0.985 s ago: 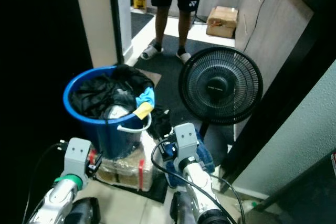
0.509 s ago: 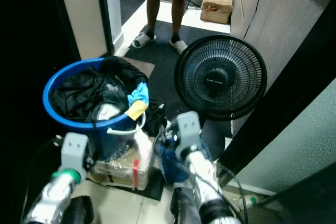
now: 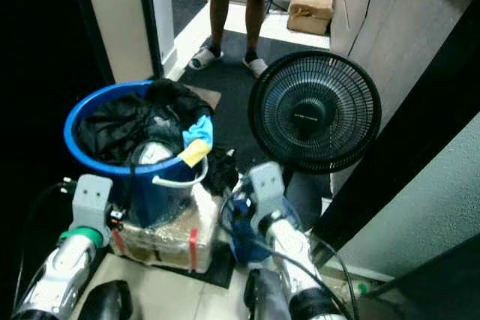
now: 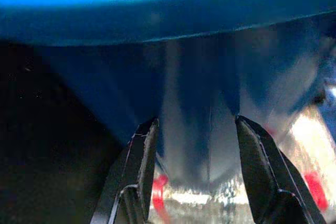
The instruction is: Clothes washing
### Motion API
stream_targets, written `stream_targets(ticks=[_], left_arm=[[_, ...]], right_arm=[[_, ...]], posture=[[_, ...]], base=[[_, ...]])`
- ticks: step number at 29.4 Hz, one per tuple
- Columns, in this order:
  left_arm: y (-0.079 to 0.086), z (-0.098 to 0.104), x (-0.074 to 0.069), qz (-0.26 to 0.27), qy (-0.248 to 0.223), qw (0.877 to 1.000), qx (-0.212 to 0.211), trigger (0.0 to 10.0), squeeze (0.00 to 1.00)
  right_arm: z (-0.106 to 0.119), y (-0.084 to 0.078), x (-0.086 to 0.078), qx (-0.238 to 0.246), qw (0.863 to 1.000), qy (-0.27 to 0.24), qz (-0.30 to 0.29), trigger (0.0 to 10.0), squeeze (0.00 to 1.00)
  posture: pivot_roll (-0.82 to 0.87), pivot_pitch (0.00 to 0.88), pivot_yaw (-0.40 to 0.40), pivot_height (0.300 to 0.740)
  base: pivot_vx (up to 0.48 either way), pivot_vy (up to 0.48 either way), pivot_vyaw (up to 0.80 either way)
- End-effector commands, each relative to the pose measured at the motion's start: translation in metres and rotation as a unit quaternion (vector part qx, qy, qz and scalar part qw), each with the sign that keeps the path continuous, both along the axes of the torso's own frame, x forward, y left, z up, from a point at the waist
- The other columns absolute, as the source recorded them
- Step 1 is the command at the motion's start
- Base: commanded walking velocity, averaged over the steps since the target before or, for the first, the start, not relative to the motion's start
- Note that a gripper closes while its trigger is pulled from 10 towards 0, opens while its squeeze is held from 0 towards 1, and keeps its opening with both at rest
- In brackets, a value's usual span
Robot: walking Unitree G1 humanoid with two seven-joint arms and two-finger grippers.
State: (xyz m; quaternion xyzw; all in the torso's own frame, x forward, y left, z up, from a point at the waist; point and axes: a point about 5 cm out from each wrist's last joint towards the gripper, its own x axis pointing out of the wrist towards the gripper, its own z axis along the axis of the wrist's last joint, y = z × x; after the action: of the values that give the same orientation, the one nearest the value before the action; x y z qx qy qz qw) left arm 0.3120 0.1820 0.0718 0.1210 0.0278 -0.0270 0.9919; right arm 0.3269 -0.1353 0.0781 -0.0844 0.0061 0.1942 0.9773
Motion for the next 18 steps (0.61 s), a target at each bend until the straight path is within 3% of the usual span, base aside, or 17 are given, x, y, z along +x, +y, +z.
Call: stream_targets(ticks=[1, 3, 6, 8, 9, 10, 11, 12, 13, 18], left_arm=[[-0.003, -0.011, -0.006, -0.013, 0.016, 1.0, 0.024, 10.0, 0.0], [-0.002, -0.03, -0.017, -0.017, 0.049, 0.997, 0.063, 10.0, 0.0], [-0.002, -0.03, -0.017, -0.017, 0.049, 0.997, 0.063, 10.0, 0.0], [0.013, -0.041, -0.033, 0.002, 0.071, 0.995, 0.069, 10.0, 0.0], [0.029, -0.04, -0.043, 0.019, 0.072, 0.995, 0.065, 10.0, 0.0], [0.029, -0.04, -0.043, 0.019, 0.072, 0.995, 0.065, 10.0, 0.0], [0.046, -0.036, -0.053, 0.034, 0.068, 0.995, 0.065, 10.0, 0.0], [0.046, -0.036, -0.053, 0.034, 0.068, 0.995, 0.065, 10.0, 0.0], [0.059, -0.031, -0.061, 0.046, 0.063, 0.995, 0.067, 10.0, 0.0], [0.076, -0.02, -0.072, 0.055, 0.052, 0.994, 0.076, 10.0, 0.0]], right_arm=[[-0.006, -0.006, -0.003, -0.012, 1.0, 0.003, -0.009, 10.0, 0.0], [-0.008, -0.009, -0.006, -0.007, 1.0, 0.005, -0.024, 10.0, 0.0], [-0.008, -0.009, -0.006, -0.007, 1.0, 0.005, -0.024, 10.0, 0.0], [-0.005, -0.011, -0.009, 0.003, 1.0, -0.008, -0.029, 10.0, 0.0], [-0.001, -0.012, -0.012, 0.007, 0.999, -0.02, -0.03, 10.0, 0.0], [-0.001, -0.012, -0.012, 0.007, 0.999, -0.02, -0.03, 10.0, 0.0], [0.004, -0.014, -0.015, 0.012, 0.999, -0.033, -0.032, 10.0, 0.0], [0.004, -0.014, -0.015, 0.012, 0.999, -0.033, -0.032, 10.0, 0.0], [0.007, -0.017, -0.019, 0.015, 0.998, -0.042, -0.034, 10.0, 0.0], [0.01, -0.021, -0.026, 0.014, 0.998, -0.052, -0.033, 10.0, 0.0]], posture=[[0.07, 0.07, -0.005, 0.51], [0.06, 0.07, -0.002, 0.51], [0.06, 0.07, -0.002, 0.51], [0.05, 0.073, 0.007, 0.51], [0.05, 0.075, 0.009, 0.51], [0.05, 0.075, 0.009, 0.51], [0.05, 0.074, 0.006, 0.51], [0.05, 0.074, 0.006, 0.51], [0.06, 0.074, 0.002, 0.51], [0.07, 0.073, -0.006, 0.51]], base=[[0.0, 0.0, 0.0], [0.0, 0.0, 0.0], [0.0, 0.0, 0.0], [0.0, 0.0, 0.0], [0.0, 0.0, 0.0], [0.0, 0.0, 0.0], [0.0, 0.0, 0.0], [0.0, 0.0, 0.0], [0.0, 0.0, 0.0], [0.0, 0.0, 0.0]])
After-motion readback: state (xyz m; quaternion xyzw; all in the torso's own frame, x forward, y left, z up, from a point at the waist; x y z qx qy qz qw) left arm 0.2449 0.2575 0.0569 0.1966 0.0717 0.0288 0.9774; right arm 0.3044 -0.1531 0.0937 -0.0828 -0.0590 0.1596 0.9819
